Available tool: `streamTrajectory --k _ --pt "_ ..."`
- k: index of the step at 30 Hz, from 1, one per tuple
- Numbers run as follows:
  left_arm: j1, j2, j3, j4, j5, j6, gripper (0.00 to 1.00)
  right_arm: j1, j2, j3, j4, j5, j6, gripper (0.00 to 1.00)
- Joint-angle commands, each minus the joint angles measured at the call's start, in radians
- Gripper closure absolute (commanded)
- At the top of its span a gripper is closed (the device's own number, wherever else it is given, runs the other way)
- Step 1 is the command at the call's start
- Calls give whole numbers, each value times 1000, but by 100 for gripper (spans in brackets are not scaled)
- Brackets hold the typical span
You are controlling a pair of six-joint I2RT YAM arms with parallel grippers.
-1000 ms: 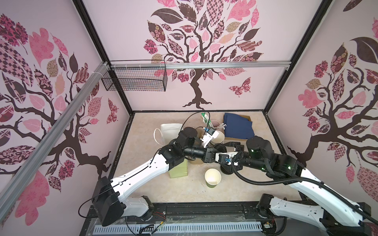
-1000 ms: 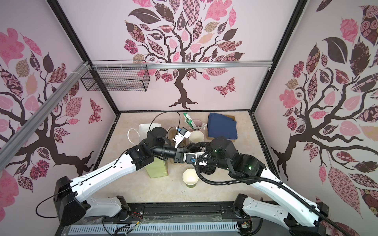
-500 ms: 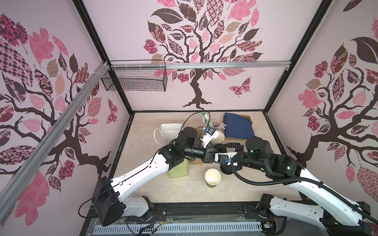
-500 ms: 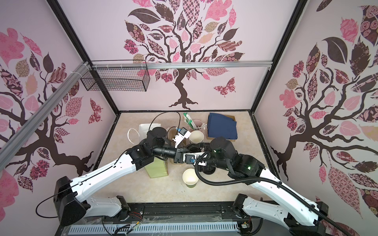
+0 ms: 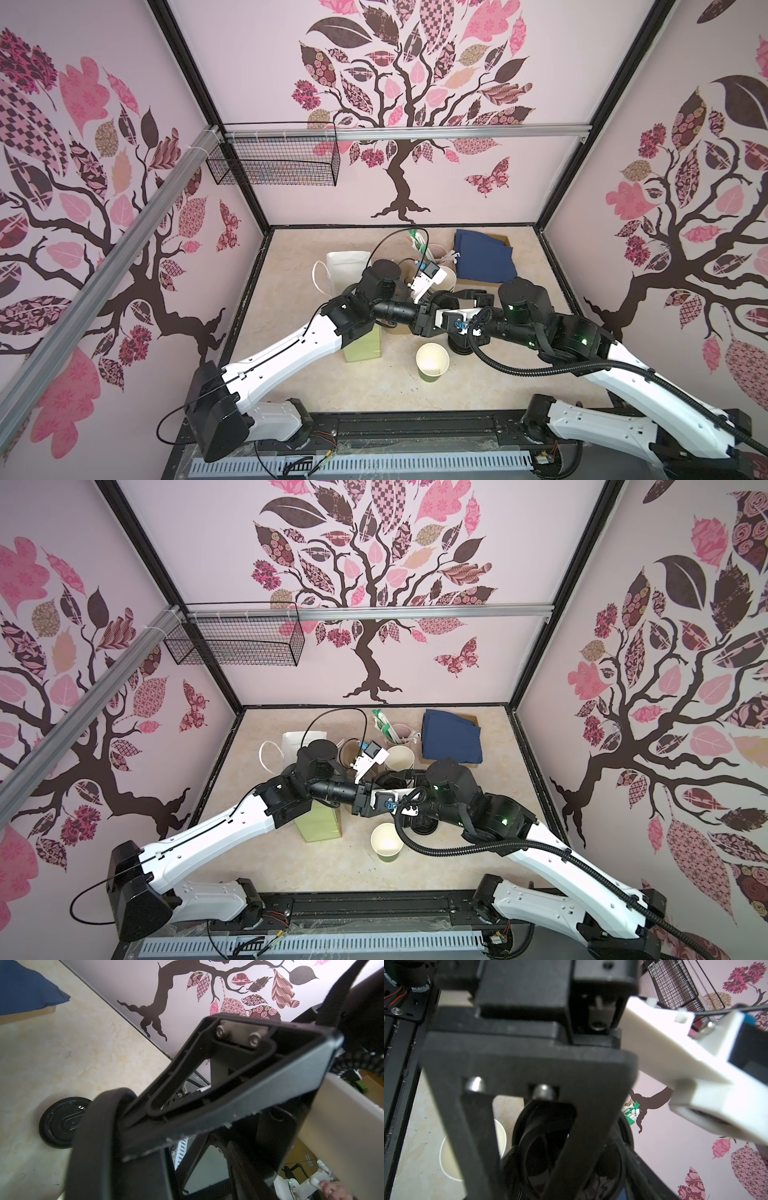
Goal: Pack a coffee takeout order
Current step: Pick up the lid from the lid, then close the lid on the coffee cup.
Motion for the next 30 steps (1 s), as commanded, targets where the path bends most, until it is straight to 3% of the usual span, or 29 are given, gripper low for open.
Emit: streamTrajectory --k 1,12,21,24,30 --pt "-7 -38 28 -25 -27 49 45 0 -8 -12 10 20 21 30" --pt "15 -143 -20 -144 -99 165 37 0 -34 -28 -8 28 53 30" --pt "23 -360 -97 -189 -186 259 34 0 -62 -65 -29 35 99 28" --pt "23 -471 -136 -130 -351 269 35 0 -55 -75 -46 15 123 28" --pt "22 -637 -199 -41 -867 312 36 0 18 -64 -95 -66 216 28"
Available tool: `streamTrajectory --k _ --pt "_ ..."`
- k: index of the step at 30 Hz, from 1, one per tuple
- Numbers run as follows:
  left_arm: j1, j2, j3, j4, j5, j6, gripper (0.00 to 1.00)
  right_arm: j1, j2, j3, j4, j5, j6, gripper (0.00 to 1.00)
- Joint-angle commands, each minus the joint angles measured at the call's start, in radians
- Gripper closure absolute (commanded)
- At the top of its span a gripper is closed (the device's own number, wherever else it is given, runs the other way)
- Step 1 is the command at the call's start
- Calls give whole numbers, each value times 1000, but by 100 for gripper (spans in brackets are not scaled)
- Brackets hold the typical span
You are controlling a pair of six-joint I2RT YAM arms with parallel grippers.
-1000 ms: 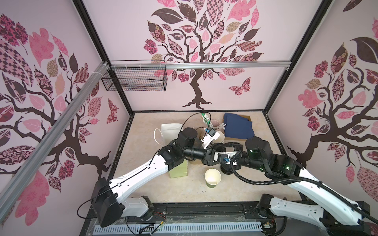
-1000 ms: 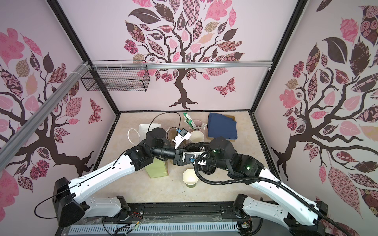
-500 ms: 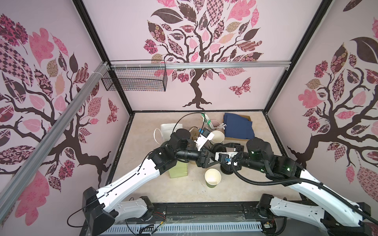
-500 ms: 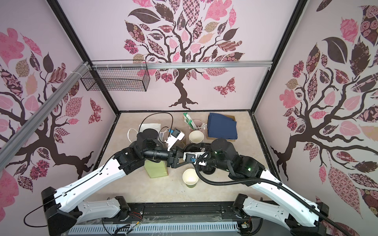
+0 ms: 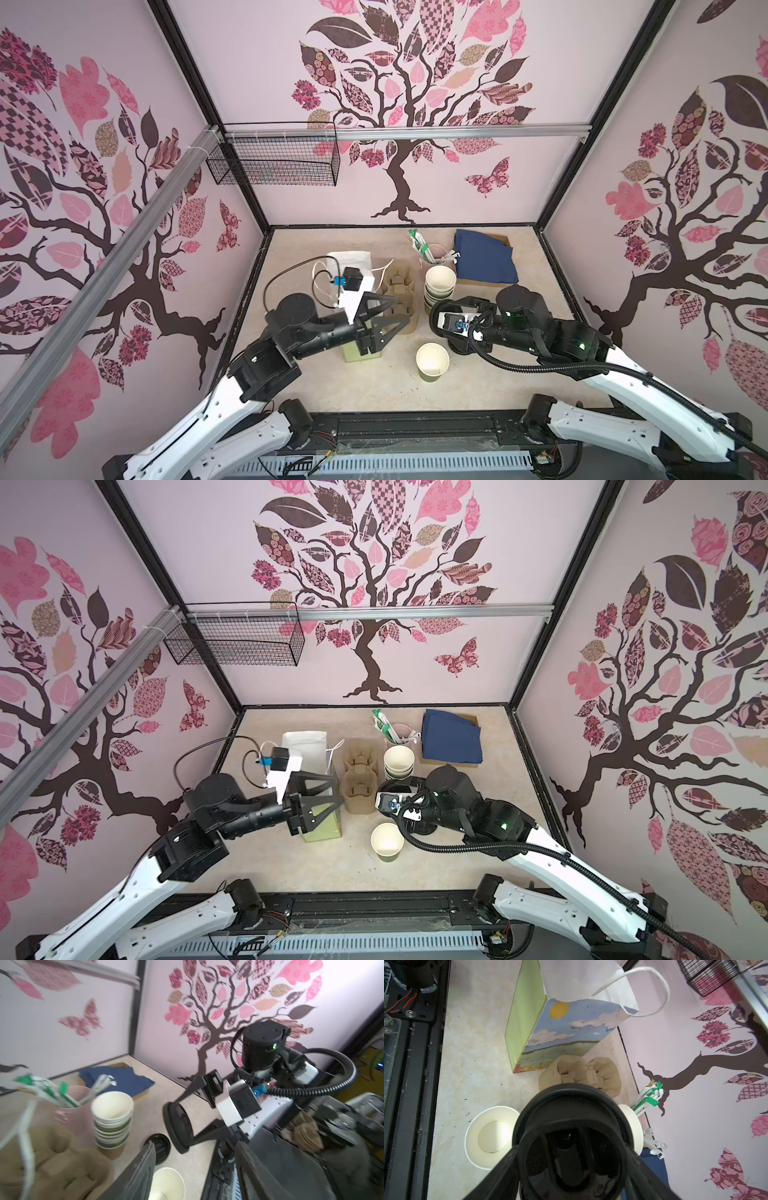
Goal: Pack a coffee takeout order
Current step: Close the lid on the coffee cup.
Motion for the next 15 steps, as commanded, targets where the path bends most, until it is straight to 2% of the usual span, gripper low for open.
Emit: streamTrajectory --k 1,3,6,10,15 --pt "2 -46 -38 74 -380 61 36 0 51 21 -58 -62 108 28" --pt "2 -60 -31 81 -538 50 35 0 88 36 -81 -83 171 30" --pt "2 -58 -4 33 -772 -33 35 5 133 43 -111 -105 249 31" --pt "3 -53 -4 33 -888 -85 36 34 176 33 -152 -104 292 31" --pt "3 -35 9 8 -973 -106 36 74 252 37 -196 -94 305 29"
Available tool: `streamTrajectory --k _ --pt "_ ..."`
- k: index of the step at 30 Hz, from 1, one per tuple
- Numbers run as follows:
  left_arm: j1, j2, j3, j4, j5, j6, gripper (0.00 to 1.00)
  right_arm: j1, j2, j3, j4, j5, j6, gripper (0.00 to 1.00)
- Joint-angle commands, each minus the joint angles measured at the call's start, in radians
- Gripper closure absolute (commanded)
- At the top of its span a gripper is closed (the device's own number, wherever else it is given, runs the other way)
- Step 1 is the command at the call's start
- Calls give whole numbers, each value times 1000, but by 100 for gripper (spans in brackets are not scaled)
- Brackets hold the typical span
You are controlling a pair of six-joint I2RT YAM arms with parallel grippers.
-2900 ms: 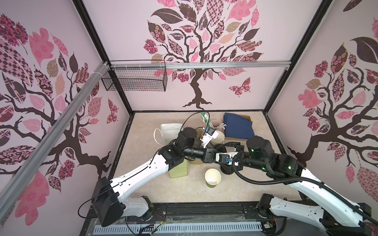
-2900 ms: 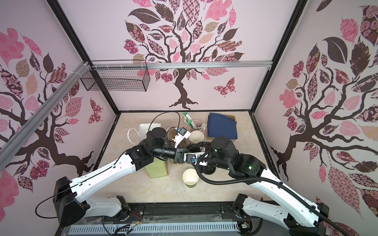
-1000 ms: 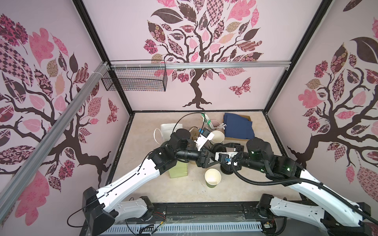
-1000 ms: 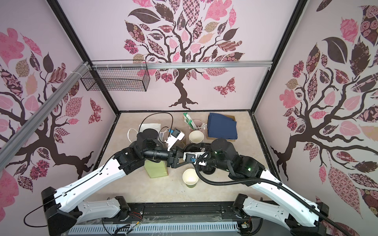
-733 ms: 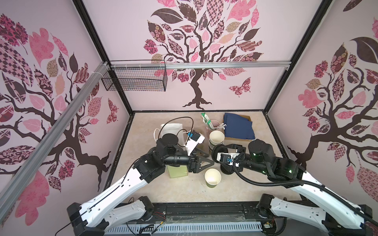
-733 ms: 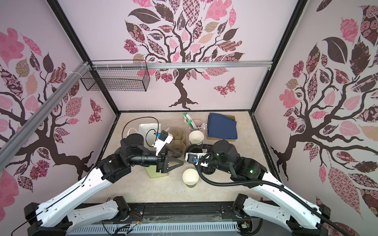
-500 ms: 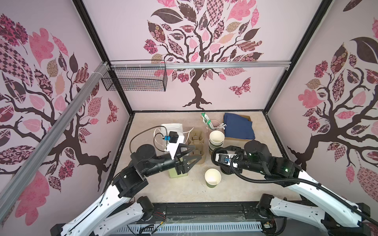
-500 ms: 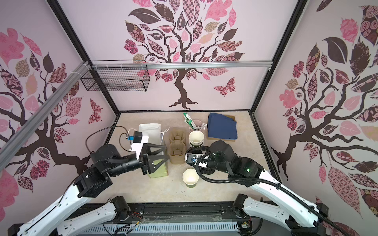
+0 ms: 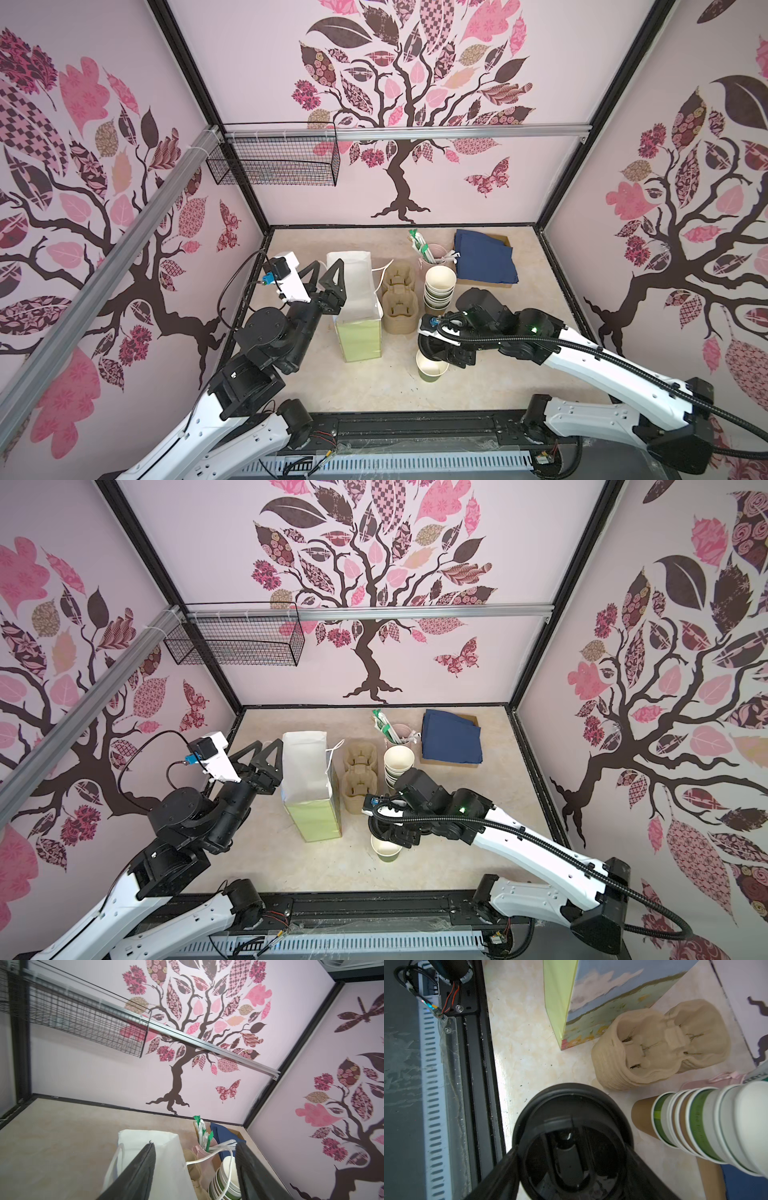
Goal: Pack a coffee takeout order
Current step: Close the lid on the coffee cup.
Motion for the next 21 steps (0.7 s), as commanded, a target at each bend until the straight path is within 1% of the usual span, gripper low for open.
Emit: streamTrajectory --k 1,6,14,21 --pt "3 7 17 -33 -144 -33 36 28 59 34 -70 6 44 29" --pt "3 -9 19 -65 -203 -40 37 58 109 32 -76 54 87 31" --pt "3 -28 13 -99 -217 -48 38 91 179 39 -71 125 105 31" --pt "3 -30 13 -111 -237 -60 38 115 219 57 -91 159 128 31"
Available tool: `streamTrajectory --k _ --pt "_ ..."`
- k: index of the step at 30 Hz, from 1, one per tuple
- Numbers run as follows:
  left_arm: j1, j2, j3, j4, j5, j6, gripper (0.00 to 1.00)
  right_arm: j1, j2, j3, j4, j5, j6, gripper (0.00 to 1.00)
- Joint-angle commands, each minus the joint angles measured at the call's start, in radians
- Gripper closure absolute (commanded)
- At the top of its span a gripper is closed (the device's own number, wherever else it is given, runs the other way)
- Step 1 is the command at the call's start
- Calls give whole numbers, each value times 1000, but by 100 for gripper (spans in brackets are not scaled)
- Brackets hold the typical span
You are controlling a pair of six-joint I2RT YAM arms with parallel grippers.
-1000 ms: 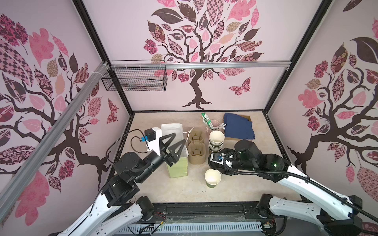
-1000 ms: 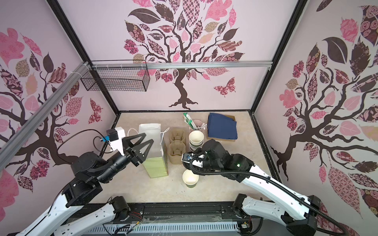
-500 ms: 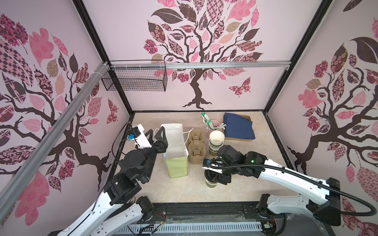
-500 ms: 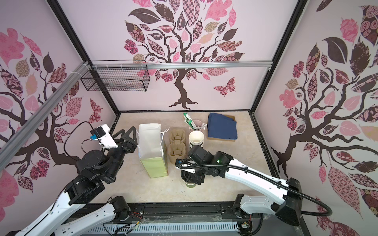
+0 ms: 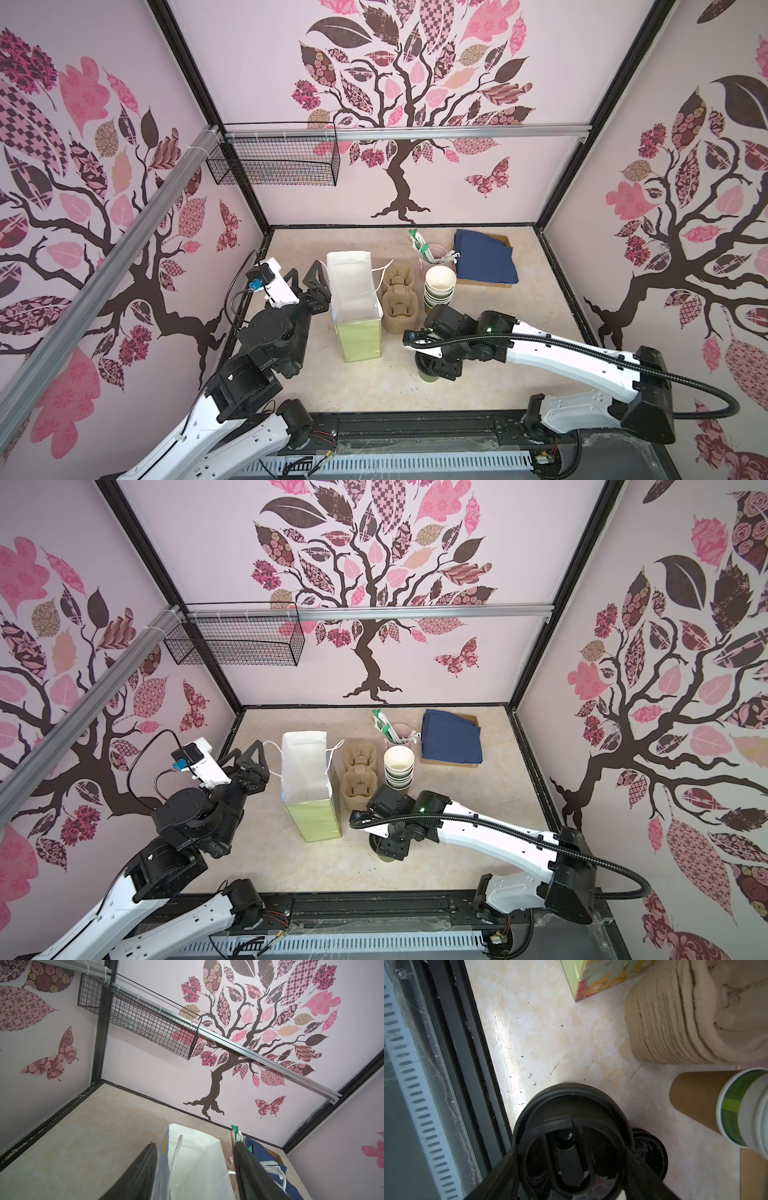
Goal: Pack a coffee takeout order
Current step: Close the lid on the coffee cup.
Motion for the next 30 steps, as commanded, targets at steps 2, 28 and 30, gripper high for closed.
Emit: streamTrajectory --k 2,28,30 --pt "3 -8 14 -10 -17 -6 38 12 34 48 -33 37 28 31" --pt "3 -11 9 -8 -15 15 38 17 116 124 -136 -1 101 31" --pt "3 -14 3 0 -7 22 38 17 118 122 -138 8 98 31"
